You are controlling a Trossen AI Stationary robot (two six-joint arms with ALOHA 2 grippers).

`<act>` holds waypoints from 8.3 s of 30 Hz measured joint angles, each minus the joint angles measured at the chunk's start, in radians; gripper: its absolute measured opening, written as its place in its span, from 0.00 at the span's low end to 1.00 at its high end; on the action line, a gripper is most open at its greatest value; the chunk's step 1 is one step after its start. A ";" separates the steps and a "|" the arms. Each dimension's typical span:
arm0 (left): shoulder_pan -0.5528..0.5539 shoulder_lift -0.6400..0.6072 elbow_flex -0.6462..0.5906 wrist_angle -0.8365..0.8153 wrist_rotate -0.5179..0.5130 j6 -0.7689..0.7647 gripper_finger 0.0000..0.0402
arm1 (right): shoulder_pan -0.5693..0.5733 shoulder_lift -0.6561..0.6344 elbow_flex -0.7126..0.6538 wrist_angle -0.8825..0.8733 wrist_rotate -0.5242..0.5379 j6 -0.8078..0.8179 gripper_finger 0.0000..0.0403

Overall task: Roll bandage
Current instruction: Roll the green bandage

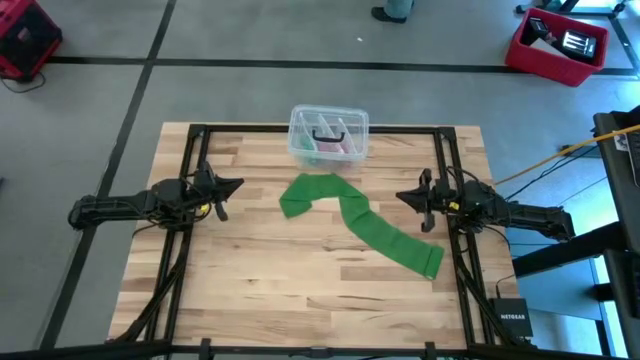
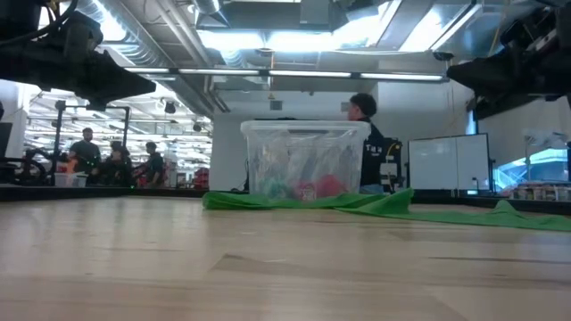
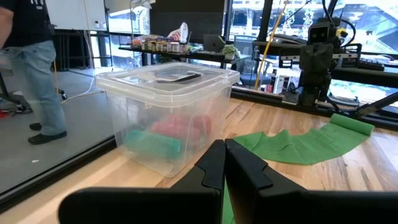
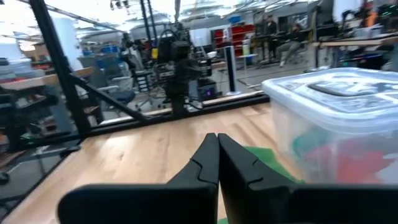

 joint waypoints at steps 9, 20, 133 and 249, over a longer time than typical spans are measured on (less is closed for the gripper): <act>0.000 0.000 0.000 0.000 0.000 0.000 0.01 | 0.000 0.000 0.001 -0.007 0.001 -0.011 0.01; 0.001 0.000 -0.006 0.041 0.000 -0.126 0.01 | 0.000 0.000 0.002 -0.009 -0.060 0.070 0.01; -0.023 1.499 0.484 0.243 -0.023 -0.049 0.01 | 0.001 1.238 0.362 0.220 0.169 -0.010 0.39; 0.016 1.068 0.806 -1.183 0.170 -0.690 0.40 | 0.288 1.305 0.289 0.062 0.107 0.023 0.39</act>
